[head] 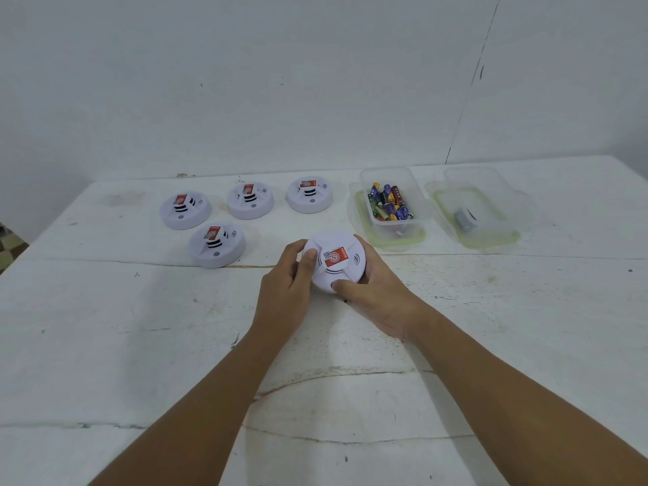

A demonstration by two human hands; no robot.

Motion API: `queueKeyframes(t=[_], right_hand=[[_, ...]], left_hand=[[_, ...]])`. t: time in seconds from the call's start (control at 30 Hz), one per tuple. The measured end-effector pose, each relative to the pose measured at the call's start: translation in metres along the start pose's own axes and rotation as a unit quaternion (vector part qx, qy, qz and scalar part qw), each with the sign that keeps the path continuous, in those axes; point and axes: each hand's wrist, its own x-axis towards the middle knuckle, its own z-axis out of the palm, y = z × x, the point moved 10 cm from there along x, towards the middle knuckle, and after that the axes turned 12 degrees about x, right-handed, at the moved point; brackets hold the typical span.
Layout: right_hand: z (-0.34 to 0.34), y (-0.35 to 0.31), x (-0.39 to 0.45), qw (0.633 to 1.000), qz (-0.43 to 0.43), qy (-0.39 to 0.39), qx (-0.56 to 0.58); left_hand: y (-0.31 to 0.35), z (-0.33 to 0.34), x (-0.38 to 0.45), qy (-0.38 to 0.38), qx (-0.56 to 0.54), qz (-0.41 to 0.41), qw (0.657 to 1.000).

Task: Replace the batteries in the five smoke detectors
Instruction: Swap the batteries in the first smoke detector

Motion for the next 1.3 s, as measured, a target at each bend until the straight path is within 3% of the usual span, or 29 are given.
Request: queueKeyframes(t=[1.3], right_hand=[[-0.009,0.014,0.007,1.000,0.024,0.007,-0.013]], left_hand=[[0.000,0.000,-0.002,-0.004,0.020,0.002,1.000]])
